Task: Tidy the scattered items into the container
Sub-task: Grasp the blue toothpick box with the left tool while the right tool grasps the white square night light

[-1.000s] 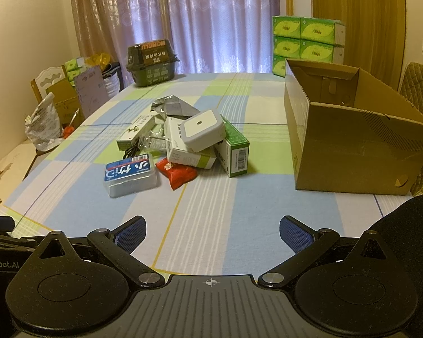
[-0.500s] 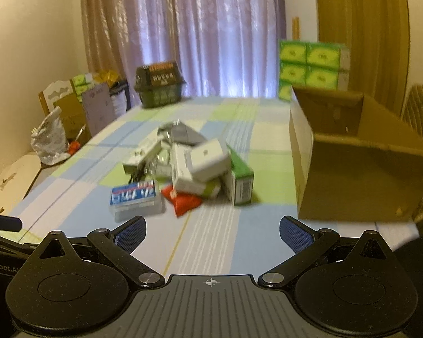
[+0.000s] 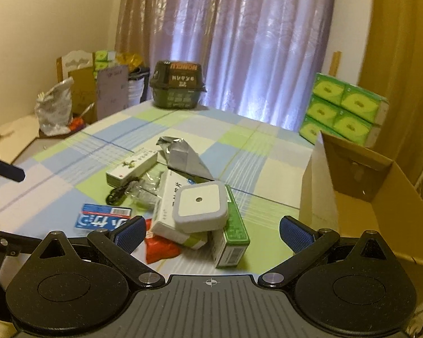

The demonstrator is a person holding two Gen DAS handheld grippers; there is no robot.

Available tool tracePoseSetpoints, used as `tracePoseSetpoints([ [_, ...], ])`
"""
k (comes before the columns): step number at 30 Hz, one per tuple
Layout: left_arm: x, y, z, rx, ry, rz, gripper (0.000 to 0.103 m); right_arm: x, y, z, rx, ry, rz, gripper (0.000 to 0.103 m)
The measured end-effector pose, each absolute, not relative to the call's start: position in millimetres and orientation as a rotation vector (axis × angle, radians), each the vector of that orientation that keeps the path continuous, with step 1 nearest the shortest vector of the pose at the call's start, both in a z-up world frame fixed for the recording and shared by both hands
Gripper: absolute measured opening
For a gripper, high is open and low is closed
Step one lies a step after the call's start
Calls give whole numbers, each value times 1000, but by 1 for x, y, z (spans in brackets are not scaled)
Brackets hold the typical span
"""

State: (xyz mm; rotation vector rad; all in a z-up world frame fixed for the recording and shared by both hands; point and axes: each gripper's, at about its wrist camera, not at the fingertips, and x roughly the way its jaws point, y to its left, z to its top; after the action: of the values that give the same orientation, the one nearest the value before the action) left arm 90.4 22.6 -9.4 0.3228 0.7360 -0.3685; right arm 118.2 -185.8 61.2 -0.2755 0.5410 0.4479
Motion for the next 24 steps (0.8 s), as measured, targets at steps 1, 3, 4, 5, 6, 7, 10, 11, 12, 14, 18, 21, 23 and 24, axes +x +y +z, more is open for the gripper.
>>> tracePoseSetpoints([
  [1,96,22,-13,337,738,-381,100,124,-184,58,-280,548,454,103],
  [3,110,20,-18,370,726,-430,97,132,-180,52,-284,555,472,103],
  [4,116,19,-21,392,721,-464,95,136,-178,50,-286,559,483,103],
  [5,122,17,-24,418,718,-495,93,139,-176,48,-288,564,492,103],
  [6,128,15,-27,444,719,-523,92,143,-174,47,-289,565,498,103],
  [7,133,13,-31,458,723,-551,91,145,-173,46,-291,562,504,103],
  [10,154,10,-43,454,766,-600,83,152,-165,42,-312,553,518,103],
  [11,160,8,-48,454,779,-610,80,154,-163,40,-322,551,520,103],
  [12,165,7,-51,456,788,-620,79,157,-160,39,-332,548,521,103],
  [14,171,6,-57,465,797,-625,75,162,-155,37,-354,537,520,103],
  [18,176,6,-63,445,822,-622,62,174,-145,31,-400,533,518,103],
  [21,173,6,-60,397,845,-586,58,181,-143,26,-402,555,505,103],
  [23,170,7,-58,349,871,-558,56,184,-142,24,-408,559,496,103],
  [24,168,6,-57,331,879,-545,56,185,-141,23,-410,557,492,103],
])
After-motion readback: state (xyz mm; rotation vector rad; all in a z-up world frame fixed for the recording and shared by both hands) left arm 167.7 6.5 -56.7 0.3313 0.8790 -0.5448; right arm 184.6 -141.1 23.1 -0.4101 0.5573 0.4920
